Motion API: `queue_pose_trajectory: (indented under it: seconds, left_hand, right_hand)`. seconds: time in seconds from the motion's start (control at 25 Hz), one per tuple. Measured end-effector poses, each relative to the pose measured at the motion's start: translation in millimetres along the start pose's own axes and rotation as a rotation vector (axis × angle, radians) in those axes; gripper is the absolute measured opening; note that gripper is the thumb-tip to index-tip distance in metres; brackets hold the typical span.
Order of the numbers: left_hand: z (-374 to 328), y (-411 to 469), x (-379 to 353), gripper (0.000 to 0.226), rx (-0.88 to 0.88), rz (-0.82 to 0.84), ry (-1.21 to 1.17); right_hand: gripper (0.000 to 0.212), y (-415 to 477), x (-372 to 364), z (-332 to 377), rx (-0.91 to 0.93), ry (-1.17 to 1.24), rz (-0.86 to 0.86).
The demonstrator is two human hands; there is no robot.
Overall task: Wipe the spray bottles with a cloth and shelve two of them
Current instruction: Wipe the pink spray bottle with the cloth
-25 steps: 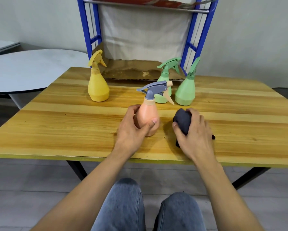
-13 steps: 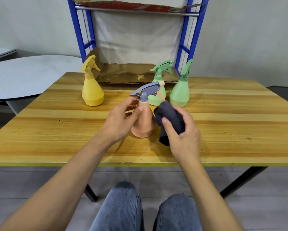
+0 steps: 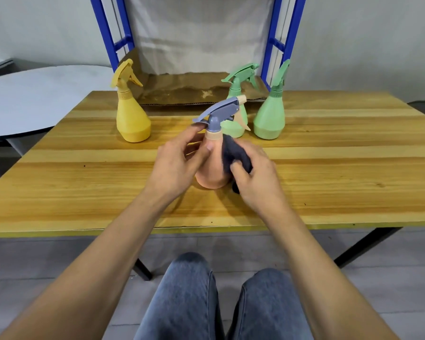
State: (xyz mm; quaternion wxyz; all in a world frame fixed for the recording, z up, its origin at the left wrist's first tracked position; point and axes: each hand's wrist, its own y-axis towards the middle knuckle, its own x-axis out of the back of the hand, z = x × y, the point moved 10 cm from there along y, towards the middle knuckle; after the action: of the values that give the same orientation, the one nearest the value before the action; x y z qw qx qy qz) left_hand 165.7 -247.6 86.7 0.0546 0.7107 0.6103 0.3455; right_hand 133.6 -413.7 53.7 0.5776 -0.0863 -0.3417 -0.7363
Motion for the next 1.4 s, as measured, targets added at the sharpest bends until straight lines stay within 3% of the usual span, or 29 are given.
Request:
queue_pose_trajectory:
  seconds: [0.12, 0.36, 0.6, 0.76, 1.04, 1.16, 1.4]
  left_hand:
    - [-1, -2, 1, 0.042, 0.023, -0.024, 0.034]
    - [-6, -2, -1, 0.036, -0.015, -0.026, 0.049]
    - [0, -4, -1, 0.046, 0.031, -0.045, 0.063]
    - [-2, -3, -1, 0.046, 0.012, -0.055, 0.119]
    - [-3, -5, -2, 0.044, 0.034, -0.035, 0.096]
    - [-7, -3, 0, 0.038, 0.017, -0.03, 0.102]
    - [-3, -7, -7, 0.038, 0.016, -0.04, 0.153]
  right_hand:
    - [0.033, -2, -2, -20, -0.095, -0.184, 0.043]
    - [0.042, 12, 3, 26, -0.066, 0.271, -0.135]
    - [0.036, 1, 5, -7, -0.162, 0.09, -0.121]
    - [0.042, 13, 4, 24, -0.07, 0.209, -0.16]
    - [0.032, 9, 9, 1, -0.189, 0.122, -0.146]
    - [0.042, 13, 5, 27, -0.1, 0.196, -0.175]
    - [0.046, -20, 3, -18, -0.153, 0.073, -0.189]
